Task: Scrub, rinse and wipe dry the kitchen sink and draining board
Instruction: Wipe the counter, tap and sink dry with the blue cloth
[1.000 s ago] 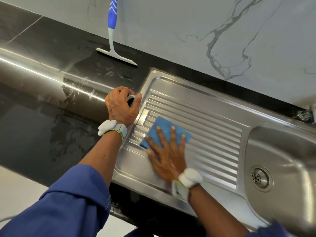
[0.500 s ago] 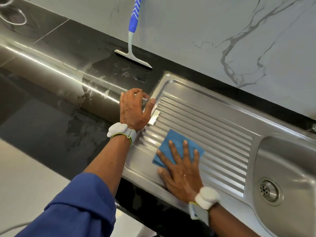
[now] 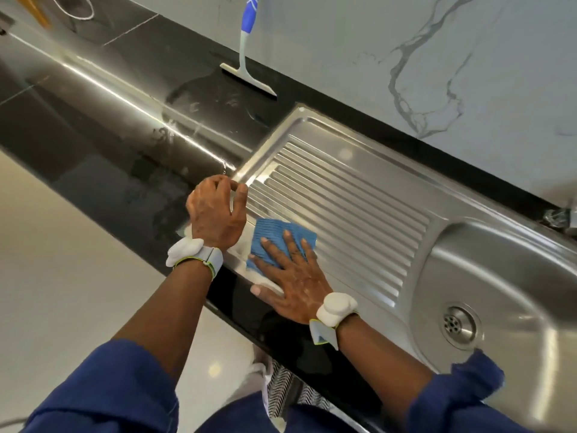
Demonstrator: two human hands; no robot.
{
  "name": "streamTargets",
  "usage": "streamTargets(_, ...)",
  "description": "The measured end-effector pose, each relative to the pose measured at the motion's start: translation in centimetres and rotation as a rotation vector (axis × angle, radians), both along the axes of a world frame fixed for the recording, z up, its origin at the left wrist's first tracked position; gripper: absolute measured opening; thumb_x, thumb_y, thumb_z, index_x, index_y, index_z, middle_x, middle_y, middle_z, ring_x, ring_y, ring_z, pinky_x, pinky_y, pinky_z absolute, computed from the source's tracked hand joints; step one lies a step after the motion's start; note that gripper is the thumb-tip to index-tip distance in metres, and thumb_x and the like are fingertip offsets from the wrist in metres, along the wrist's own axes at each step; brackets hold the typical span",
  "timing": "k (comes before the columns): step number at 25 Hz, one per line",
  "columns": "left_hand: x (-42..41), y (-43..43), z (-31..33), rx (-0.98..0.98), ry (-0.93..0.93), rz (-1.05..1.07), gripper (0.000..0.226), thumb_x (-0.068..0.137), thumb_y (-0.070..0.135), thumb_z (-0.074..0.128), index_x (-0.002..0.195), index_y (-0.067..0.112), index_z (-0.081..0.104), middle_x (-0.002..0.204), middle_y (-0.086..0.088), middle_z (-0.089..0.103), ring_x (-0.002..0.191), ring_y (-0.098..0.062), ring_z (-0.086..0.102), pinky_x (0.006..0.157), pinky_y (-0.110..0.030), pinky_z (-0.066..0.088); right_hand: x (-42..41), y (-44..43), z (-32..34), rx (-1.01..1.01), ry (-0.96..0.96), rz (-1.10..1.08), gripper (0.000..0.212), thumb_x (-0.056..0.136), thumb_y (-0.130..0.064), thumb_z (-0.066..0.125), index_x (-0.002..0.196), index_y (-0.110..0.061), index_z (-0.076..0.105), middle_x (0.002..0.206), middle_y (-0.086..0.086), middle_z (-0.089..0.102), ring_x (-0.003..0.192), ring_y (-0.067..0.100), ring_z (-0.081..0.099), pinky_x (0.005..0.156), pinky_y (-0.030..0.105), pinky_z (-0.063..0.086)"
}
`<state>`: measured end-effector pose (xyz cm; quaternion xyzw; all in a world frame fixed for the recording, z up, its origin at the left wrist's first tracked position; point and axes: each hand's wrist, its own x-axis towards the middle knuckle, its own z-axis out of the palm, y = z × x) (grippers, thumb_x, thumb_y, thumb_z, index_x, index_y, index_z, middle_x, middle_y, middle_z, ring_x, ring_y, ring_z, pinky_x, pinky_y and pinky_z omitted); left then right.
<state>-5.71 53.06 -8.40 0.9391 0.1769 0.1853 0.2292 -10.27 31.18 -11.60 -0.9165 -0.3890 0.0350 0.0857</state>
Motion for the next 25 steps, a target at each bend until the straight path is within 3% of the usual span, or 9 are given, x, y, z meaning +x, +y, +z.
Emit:
streamTargets(6, -6.8, -10.5, -0.1, 0.008, 0.014, -0.027, 0.051, 0.104, 0.056, 0.034, 0.109, 0.02, 0.071, 0.126, -0.005, 0.062, 0.118, -0.031, 0.055, 0.104, -0.052, 0.04, -6.3, -15.8, 1.2, -0.104, 0.114, -0.102, 0.069, 0.092, -0.079, 0.015, 0.154, -0.05, 0.025, 0.168, -0.011, 0.007, 0.154, 0.035, -0.01, 0.119, 0.065, 0.002)
streamTargets(10, -11.8, -18.1, -0.4, 0.041, 0.003, -0.09, 0.051, 0.104, 0.055, 0.034, 0.107, 0.021, 0.071, 0.13, -0.004, 0.061, 0.125, -0.03, 0.052, 0.108, -0.051, 0.036, -11.1, -25.3, 2.3, 0.079, 0.36, -0.135, 0.066, 0.088, -0.082, 0.023, 0.149, -0.057, 0.03, 0.166, -0.019, 0.006, 0.154, 0.026, -0.014, 0.122, 0.048, 0.013)
streamTargets(14, -15.0, -24.0, -0.8, 0.039, 0.053, -0.135, 0.053, 0.104, 0.055, 0.031, 0.107, 0.022, 0.072, 0.133, -0.003, 0.059, 0.13, -0.03, 0.049, 0.11, -0.051, 0.033, -15.0, -32.9, 4.1, 0.156, 0.461, -0.089, 0.048, 0.092, -0.078, 0.03, 0.134, -0.064, 0.048, 0.161, -0.03, 0.018, 0.153, 0.009, 0.006, 0.121, 0.028, 0.012)
streamTargets(16, -15.8, -25.9, -0.7, 0.043, 0.065, -0.169, 0.053, 0.104, 0.054, 0.031, 0.107, 0.022, 0.072, 0.134, -0.003, 0.058, 0.13, -0.03, 0.048, 0.11, -0.051, 0.032, -15.5, -35.5, 5.0, 0.294, 0.645, -0.203, 0.038, 0.096, -0.069, 0.037, 0.118, -0.058, 0.066, 0.152, -0.035, 0.035, 0.146, -0.002, 0.024, 0.117, 0.018, 0.02)
streamTargets(18, -15.7, -27.4, -0.5, 0.038, 0.08, -0.203, 0.054, 0.103, 0.054, 0.03, 0.107, 0.022, 0.073, 0.135, -0.003, 0.058, 0.13, -0.03, 0.048, 0.11, -0.051, 0.031, -15.3, -37.9, 5.1, 0.523, 0.848, -0.381, 0.028, 0.096, -0.048, 0.055, 0.095, -0.038, 0.081, 0.136, -0.028, 0.058, 0.131, -0.002, 0.05, 0.116, 0.032, 0.036)
streamTargets(20, -15.0, -27.9, 0.0, 0.044, 0.094, -0.226, 0.054, 0.103, 0.054, 0.029, 0.107, 0.023, 0.074, 0.135, -0.002, 0.058, 0.131, -0.029, 0.047, 0.111, -0.051, 0.031, -15.0, -39.3, 4.6, 0.55, 0.825, -0.502, 0.014, 0.091, -0.034, 0.07, 0.084, -0.03, 0.082, 0.122, -0.024, 0.066, 0.117, -0.002, 0.06, 0.11, 0.045, 0.041)
streamTargets(21, -14.5, -28.0, 0.1, 0.058, 0.1, -0.236, 0.053, 0.103, 0.054, 0.03, 0.106, 0.024, 0.073, 0.135, -0.001, 0.057, 0.131, -0.028, 0.047, 0.112, -0.052, 0.031, -15.1, -39.6, 4.2, 0.482, 0.753, -0.535, 0.004, 0.087, -0.033, 0.076, 0.089, -0.036, 0.079, 0.12, -0.026, 0.064, 0.114, -0.002, 0.059, 0.107, 0.042, 0.042)
streamTargets(23, -12.8, -28.4, 0.2, 0.108, 0.113, -0.28, 0.05, 0.103, 0.054, 0.031, 0.106, 0.027, 0.072, 0.135, 0.002, 0.057, 0.131, -0.025, 0.046, 0.112, -0.052, 0.03, -15.2, -39.2, 4.1, 0.296, 0.595, -0.522, 0.039, 0.084, -0.037, 0.076, 0.119, -0.047, 0.061, 0.122, -0.028, 0.057, 0.115, 0.007, 0.055, 0.1, 0.033, 0.041)
streamTargets(25, -10.7, -29.0, 0.0, 0.132, 0.127, -0.324, 0.048, 0.102, 0.054, 0.031, 0.104, 0.028, 0.072, 0.134, 0.002, 0.058, 0.13, -0.024, 0.047, 0.112, -0.05, 0.03, -14.9, -36.9, 4.2, 0.164, 0.542, -0.48, 0.057, 0.094, -0.042, 0.063, 0.146, -0.041, 0.04, 0.136, -0.017, 0.055, 0.122, 0.018, 0.055, 0.1, 0.031, 0.04)
